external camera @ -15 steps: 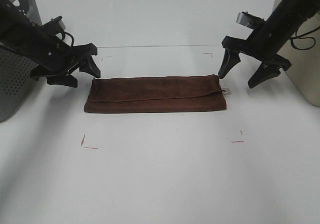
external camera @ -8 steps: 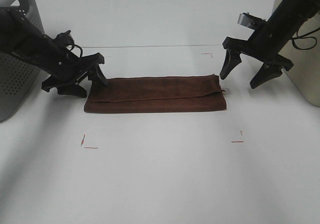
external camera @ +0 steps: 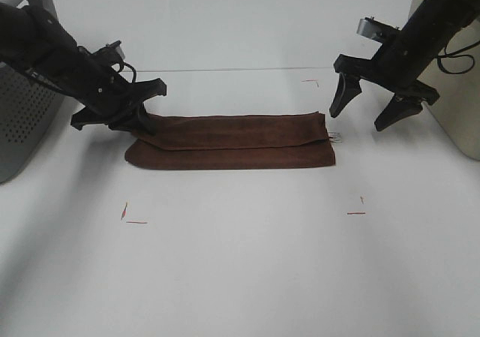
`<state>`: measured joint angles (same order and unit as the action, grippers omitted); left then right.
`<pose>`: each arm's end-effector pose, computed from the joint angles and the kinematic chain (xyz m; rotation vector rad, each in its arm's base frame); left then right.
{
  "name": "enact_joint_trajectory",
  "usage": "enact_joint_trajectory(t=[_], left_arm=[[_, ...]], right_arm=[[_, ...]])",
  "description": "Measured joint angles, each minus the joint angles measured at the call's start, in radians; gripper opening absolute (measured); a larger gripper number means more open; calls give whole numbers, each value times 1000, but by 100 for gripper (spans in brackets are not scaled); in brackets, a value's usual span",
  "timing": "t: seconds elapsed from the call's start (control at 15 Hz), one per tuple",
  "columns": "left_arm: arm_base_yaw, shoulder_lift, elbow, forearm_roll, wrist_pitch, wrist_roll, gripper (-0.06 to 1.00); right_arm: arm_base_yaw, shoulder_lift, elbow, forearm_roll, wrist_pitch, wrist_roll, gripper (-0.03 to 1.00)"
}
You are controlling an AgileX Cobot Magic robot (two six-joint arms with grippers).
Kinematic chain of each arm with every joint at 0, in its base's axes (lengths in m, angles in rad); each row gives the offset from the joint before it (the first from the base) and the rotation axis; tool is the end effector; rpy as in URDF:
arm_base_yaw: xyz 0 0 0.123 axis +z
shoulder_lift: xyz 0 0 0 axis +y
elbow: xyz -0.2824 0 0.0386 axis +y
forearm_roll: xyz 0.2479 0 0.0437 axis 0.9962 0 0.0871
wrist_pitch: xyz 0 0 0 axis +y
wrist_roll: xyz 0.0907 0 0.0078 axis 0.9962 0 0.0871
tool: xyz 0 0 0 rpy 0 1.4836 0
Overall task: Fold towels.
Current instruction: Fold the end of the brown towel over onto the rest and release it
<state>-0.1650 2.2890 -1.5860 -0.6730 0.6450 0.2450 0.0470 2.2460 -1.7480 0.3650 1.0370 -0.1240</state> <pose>0.4549 -0.1104 0.1063 -0.1013 2.7500 -0.6613 0.4566 0.0495 0.1537 -0.0047 2.9697 0.4799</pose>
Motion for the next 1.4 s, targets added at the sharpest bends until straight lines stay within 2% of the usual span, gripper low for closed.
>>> enact_joint_trajectory(t=[0.2, 0.4, 0.47, 0.53, 0.6, 0.73, 0.8, 0.93, 1.0, 1.13, 1.2, 1.4], left_arm=[[0, -61, 0, 118, 37, -70, 2], [0, -145, -57, 345, 183, -257, 2], [0, -160, -92, 372, 243, -295, 2], [1, -168, -133, 354, 302, -307, 2], [0, -172, -179, 285, 334, -303, 2], [-31, -169, -224, 139, 327, -270, 2], [-65, -158, -238, 102, 322, -269, 2], [-130, -106, -270, 85, 295, -300, 2], [-185, -33, -306, 84, 270, -354, 2], [-219, 16, -348, 84, 249, -394, 7], [-239, 38, -371, 85, 233, -417, 14], [-277, 61, -396, 74, 147, -458, 54]], right_arm=[[0, 0, 0, 0, -7, 0, 79], [0, 0, 0, 0, -7, 0, 79], [0, 0, 0, 0, -7, 0, 79], [0, 0, 0, 0, -7, 0, 79], [0, 0, 0, 3, -7, 0, 79], [0, 0, 0, 12, -4, 0, 79], [0, 0, 0, 22, 1, 0, 79], [0, 0, 0, 48, 4, 0, 79], [0, 0, 0, 62, 7, 0, 79], [0, 0, 0, 75, 9, 0, 79], [0, 0, 0, 79, 11, 0, 79], [0, 0, 0, 81, 32, 0, 79]])
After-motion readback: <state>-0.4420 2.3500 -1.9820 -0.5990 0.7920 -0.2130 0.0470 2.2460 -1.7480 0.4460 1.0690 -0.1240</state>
